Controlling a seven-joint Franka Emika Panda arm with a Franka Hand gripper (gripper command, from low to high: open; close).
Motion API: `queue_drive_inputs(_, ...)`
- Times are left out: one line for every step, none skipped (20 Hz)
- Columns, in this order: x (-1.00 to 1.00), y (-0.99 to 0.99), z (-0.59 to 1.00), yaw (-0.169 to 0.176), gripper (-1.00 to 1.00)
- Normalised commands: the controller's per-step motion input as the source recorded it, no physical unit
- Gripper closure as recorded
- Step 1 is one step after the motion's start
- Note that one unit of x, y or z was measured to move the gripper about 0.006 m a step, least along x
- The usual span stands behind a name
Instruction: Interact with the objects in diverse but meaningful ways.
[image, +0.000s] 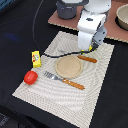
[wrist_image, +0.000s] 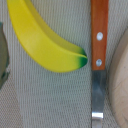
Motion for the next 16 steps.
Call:
queue_drive_inputs(-0.16,0.3,-0.03,0.072,-1.0)
queue_drive_inputs(-0.16,0.28,-0.04,0.071,-1.0)
queue_drive_inputs(-0.14,0.27,-0.06,0.07,-1.0)
queue_drive_inputs(-0.13,0.24,-0.09,0.068,-1.0)
queue_drive_inputs(-0.13,0.18,-0.13,0.06,-1.0)
queue_drive_inputs(-0.09,0.13,-0.14,0.056,-1.0)
queue_drive_inputs(-0.04,0.05,-0.18,0.047,-1.0)
queue_drive_inputs(0.0,0.0,-0.18,0.041,-1.0)
queue_drive_inputs(0.0,0.0,-0.2,0.041,-1.0)
queue_drive_inputs(0.0,0.0,-0.22,0.048,-1.0)
queue_drive_inputs(0.0,0.01,-0.23,0.077,-1.0)
queue_drive_inputs(0.0,0.0,-0.22,0.092,-1.0)
queue_drive_inputs(0.0,0.02,-0.23,0.13,-1.0)
queue_drive_inputs(0.01,0.02,-0.19,0.129,-1.0)
queue_drive_inputs(0.03,0.0,-0.17,0.14,-1.0)
queue_drive_inputs(0.07,0.02,-0.15,0.134,-1.0)
